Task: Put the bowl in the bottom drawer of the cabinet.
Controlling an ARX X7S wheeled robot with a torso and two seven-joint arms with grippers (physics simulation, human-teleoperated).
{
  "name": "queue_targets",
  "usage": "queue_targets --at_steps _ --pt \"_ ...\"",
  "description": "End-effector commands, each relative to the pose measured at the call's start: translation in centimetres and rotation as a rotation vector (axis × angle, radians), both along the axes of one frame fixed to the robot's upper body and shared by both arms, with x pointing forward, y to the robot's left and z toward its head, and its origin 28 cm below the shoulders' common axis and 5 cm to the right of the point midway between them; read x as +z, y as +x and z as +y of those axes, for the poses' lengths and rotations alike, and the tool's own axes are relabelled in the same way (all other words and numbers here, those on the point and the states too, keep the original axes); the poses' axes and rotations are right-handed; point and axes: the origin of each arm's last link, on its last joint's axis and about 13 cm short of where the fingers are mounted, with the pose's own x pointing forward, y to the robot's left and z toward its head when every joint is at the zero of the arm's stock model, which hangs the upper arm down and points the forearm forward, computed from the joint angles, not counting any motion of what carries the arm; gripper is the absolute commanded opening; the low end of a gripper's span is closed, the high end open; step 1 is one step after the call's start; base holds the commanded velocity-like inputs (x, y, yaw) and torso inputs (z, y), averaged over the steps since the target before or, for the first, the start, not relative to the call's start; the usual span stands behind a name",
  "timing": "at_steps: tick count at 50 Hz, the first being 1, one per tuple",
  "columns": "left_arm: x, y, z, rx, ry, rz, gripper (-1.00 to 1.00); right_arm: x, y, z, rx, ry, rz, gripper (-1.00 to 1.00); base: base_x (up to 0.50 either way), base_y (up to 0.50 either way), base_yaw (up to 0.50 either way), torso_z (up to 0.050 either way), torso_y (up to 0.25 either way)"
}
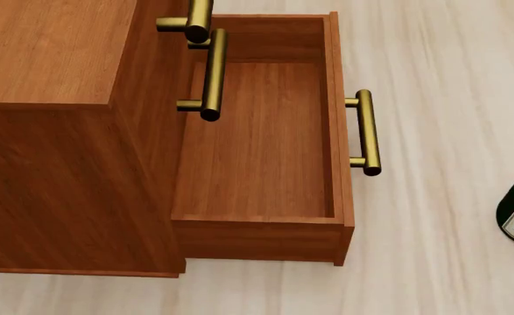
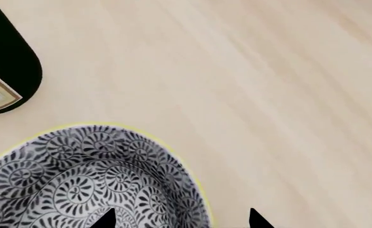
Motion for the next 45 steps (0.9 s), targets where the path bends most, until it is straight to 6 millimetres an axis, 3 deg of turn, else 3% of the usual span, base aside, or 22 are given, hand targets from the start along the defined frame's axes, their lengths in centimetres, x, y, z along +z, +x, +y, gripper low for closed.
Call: queue_targets --at_steps 1,21,32,45 --pt "0.0 0.0 0.0 0.000 0.000 0.001 1.00 -0.5 -0.3 -0.3 -0.030 -0.020 0.026 -1.00 0.00 0.00 0.00 0.000 0.000" --pt "-0.3 0.2 0.0 -0.005 -0.005 0.001 1.00 -0.5 -1.2 -0.6 -0.035 -0.005 0.007 -1.00 0.00 0.00 0.00 0.000 -0.001" --pt "-0.4 0.3 0.0 -0.012 -0.007 -0.001 1.00 2.1 -1.9 -0.6 -0.022 -0.026 -0.048 -1.00 0.00 0.00 0.00 0.000 -0.001" --pt "0.0 0.0 0.1 -0.009 -0.012 -0.011 1.00 3.1 -2.4 -0.1 0.022 -0.038 -0.084 -1.00 0.00 0.00 0.00 0.000 0.000"
